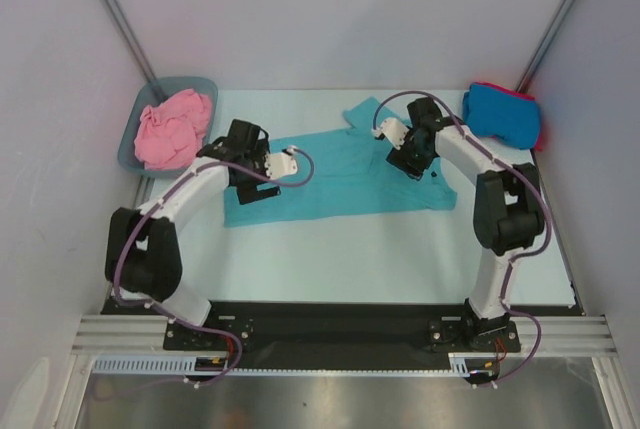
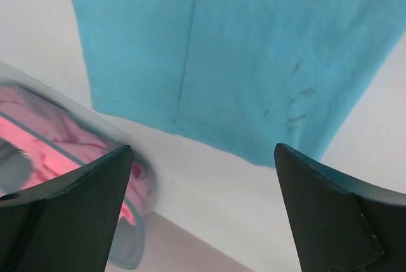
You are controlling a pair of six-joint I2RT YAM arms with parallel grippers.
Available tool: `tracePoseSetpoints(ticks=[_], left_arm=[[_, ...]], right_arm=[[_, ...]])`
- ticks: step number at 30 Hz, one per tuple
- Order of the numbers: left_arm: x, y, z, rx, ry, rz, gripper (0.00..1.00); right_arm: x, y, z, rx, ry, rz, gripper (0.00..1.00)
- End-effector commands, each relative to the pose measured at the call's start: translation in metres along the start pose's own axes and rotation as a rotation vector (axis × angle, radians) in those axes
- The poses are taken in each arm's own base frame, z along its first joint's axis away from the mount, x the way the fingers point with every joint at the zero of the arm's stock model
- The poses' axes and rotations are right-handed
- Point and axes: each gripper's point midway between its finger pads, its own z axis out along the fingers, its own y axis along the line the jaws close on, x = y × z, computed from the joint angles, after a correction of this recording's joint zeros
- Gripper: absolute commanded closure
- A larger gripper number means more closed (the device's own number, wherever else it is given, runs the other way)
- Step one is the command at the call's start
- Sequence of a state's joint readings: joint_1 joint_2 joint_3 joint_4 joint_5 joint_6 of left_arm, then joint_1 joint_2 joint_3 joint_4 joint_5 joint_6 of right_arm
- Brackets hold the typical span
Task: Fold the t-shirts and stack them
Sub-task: Fold the tshirt
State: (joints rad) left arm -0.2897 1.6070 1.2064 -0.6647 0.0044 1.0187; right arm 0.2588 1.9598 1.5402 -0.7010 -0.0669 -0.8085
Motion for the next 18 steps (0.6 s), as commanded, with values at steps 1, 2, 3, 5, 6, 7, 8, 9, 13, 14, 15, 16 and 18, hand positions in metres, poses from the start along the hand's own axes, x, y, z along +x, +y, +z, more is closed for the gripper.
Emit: tracePoseSetpoints(ticks=[1, 2, 3, 5, 6, 7, 8, 9, 13, 14, 15, 16, 18], left_arm=[[-0.013, 0.038, -0.03, -0.224, -0.041, 0.255, 0.0], [-0.012, 0.036, -0.031, -0.226, -0.044, 0.261, 0.0], [-0.01, 0.03, -0.03, -0.213, -0.046, 0.265, 0.0], [-0.01, 0.024, -0.037, -0.218, -0.057, 0.275, 0.0], [-0.003, 0.013, -0.032, -0.194, -0.047, 0.286, 0.0], [-0.001, 0.007, -0.03, -0.185, -0.046, 0.293, 0.0], [0.001, 0.003, -0.032, -0.187, -0.048, 0.303, 0.0], [0.007, -0.009, -0.026, -0.159, -0.04, 0.312, 0.0], [0.017, -0.035, -0.019, -0.109, -0.041, 0.368, 0.0], [0.02, -0.041, -0.018, -0.096, -0.041, 0.384, 0.0], [0.02, -0.043, -0.018, -0.089, -0.043, 0.392, 0.0], [0.022, -0.048, -0.017, -0.075, -0.04, 0.4, 0.0], [0.02, -0.058, -0.018, -0.03, -0.061, 0.413, 0.0]], right_arm=[[-0.006, -0.014, -0.043, 0.129, -0.045, -0.205, 0.35], [-0.004, -0.008, -0.045, 0.127, -0.043, -0.23, 0.35], [-0.003, -0.003, -0.051, 0.13, -0.045, -0.258, 0.35], [0.011, 0.018, -0.059, 0.113, -0.035, -0.33, 0.35], [0.018, 0.027, -0.058, 0.1, -0.028, -0.352, 0.35], [0.022, 0.028, -0.069, 0.135, -0.023, -0.373, 0.35], [0.041, 0.044, -0.061, 0.102, 0.013, -0.41, 0.35], [0.045, 0.051, -0.061, 0.1, 0.019, -0.431, 0.35], [0.064, 0.068, -0.063, 0.121, 0.036, -0.508, 0.34], [0.066, 0.069, -0.066, 0.128, 0.033, -0.517, 0.34], [0.073, 0.073, -0.064, 0.124, 0.052, -0.532, 0.34], [0.074, 0.071, -0.064, 0.134, 0.053, -0.533, 0.34], [0.077, 0.071, -0.063, 0.135, 0.068, -0.533, 0.35]])
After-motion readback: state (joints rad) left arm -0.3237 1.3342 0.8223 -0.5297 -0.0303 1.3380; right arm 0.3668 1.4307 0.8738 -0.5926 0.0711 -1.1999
